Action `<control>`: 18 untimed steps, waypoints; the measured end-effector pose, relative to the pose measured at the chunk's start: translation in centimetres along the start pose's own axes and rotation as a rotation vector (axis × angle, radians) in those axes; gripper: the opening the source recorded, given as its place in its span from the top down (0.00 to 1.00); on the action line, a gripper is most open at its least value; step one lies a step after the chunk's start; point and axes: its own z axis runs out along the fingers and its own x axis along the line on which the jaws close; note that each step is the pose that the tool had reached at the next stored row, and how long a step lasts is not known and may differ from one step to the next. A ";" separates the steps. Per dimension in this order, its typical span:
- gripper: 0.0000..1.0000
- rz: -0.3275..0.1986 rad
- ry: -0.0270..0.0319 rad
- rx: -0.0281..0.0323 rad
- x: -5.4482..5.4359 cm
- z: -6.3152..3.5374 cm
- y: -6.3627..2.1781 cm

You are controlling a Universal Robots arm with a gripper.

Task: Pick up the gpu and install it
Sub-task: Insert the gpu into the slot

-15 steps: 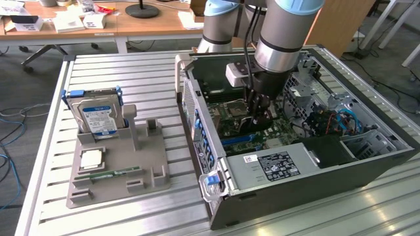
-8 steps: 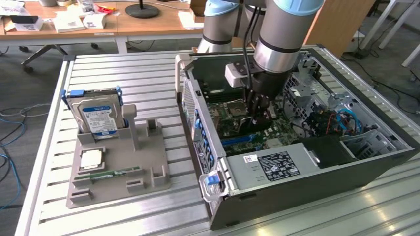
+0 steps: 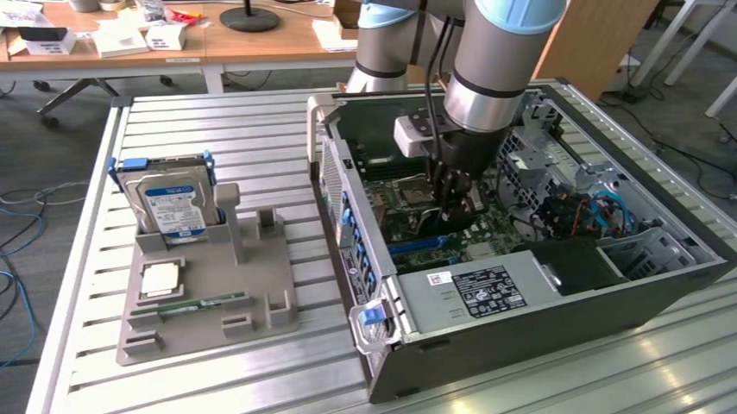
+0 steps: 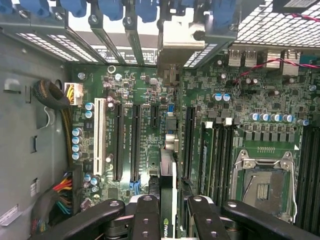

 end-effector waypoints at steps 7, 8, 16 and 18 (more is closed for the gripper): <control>0.74 0.000 -0.0001 0.0001 0.0 0.04 0.42; 0.74 0.000 0.0000 0.0001 0.0 0.05 0.43; 0.74 0.000 0.0000 0.0001 -0.1 0.11 0.68; 0.74 0.000 -0.0001 0.0001 -0.1 0.13 0.71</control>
